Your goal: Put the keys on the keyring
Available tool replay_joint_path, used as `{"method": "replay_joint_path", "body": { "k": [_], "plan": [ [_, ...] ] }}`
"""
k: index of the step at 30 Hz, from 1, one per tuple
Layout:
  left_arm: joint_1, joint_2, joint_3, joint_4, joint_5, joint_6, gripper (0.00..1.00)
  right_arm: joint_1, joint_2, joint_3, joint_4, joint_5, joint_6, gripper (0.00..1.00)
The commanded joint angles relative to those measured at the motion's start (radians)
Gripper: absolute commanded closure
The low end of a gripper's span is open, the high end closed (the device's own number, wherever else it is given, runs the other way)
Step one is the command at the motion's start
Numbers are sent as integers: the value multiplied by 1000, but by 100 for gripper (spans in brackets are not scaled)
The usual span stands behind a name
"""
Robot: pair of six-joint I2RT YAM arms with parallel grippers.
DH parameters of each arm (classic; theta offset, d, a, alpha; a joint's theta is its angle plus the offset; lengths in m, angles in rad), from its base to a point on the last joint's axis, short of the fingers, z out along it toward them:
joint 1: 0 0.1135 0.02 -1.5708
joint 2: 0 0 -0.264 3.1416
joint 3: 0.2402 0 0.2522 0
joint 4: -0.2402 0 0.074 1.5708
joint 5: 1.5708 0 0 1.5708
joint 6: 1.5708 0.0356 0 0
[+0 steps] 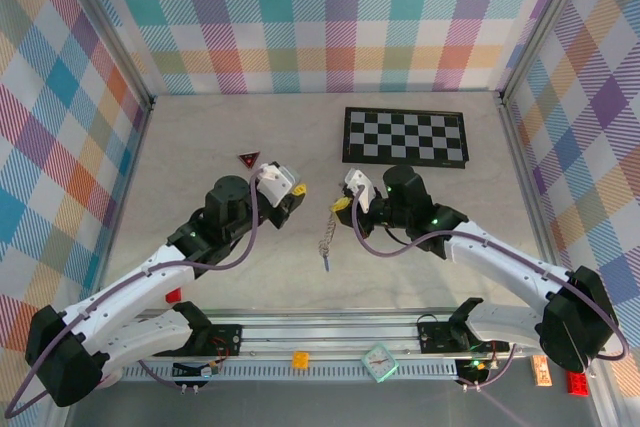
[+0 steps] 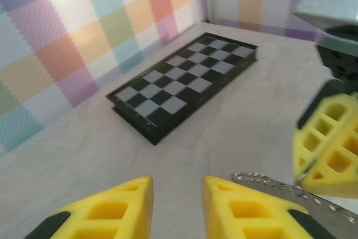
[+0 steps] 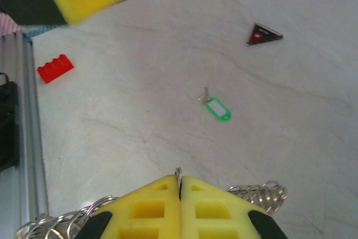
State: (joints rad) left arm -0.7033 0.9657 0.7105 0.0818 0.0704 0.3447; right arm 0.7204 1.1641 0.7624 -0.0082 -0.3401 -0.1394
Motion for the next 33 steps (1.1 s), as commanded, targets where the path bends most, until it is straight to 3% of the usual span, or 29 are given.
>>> {"method": "replay_joint_path", "body": {
  "k": [1, 11, 24, 33],
  "plan": [
    [7, 4, -72, 37, 149, 9, 75, -6, 3, -39, 97, -124, -55, 100],
    [-2, 48, -217, 214, 299, 31, 79, -15, 7, -87, 131, -235, -140, 100],
    [-11, 99, -224, 217, 480, 163, 78, -16, 24, -102, 131, -316, -256, 100],
    [-14, 122, -220, 178, 526, 192, 77, -13, 41, -96, 120, -333, -266, 100]
  ]
}}
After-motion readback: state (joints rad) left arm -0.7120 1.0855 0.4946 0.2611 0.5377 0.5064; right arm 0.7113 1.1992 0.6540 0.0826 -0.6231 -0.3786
